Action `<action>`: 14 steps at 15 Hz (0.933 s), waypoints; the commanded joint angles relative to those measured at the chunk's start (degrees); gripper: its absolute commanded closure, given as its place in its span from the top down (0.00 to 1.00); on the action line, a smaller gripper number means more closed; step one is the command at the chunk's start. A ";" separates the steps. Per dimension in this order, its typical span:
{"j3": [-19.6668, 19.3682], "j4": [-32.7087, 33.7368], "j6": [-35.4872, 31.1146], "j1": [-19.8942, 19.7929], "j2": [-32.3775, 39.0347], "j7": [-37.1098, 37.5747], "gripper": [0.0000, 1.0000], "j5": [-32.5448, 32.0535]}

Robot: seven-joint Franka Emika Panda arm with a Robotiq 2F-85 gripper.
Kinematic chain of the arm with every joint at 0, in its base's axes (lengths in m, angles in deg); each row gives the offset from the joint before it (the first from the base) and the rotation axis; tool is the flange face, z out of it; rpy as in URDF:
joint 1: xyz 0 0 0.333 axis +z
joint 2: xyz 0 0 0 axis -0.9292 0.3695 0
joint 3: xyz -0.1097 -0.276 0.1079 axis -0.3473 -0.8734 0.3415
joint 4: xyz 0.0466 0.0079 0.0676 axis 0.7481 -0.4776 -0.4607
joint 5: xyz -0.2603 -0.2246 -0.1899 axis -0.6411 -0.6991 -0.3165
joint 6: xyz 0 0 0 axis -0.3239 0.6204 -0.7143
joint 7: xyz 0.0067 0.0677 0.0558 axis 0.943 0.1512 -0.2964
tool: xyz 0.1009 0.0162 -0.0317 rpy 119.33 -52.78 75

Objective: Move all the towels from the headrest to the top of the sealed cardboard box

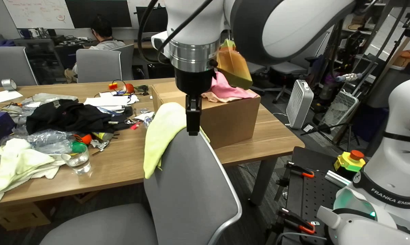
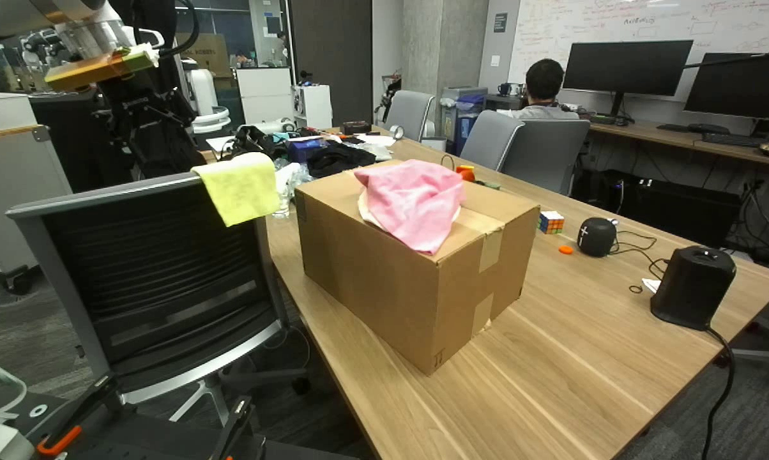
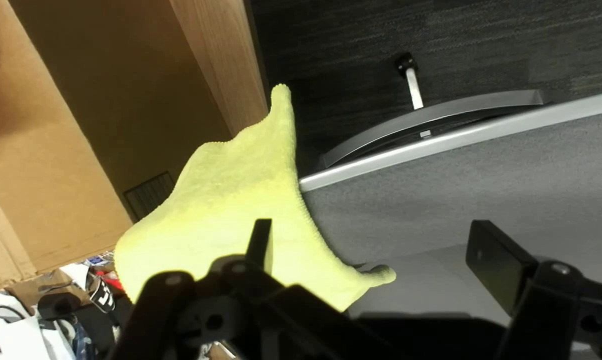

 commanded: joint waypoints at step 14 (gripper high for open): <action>0.19 2.74 -5.25 0.28 6.24 14.54 1.00 -7.84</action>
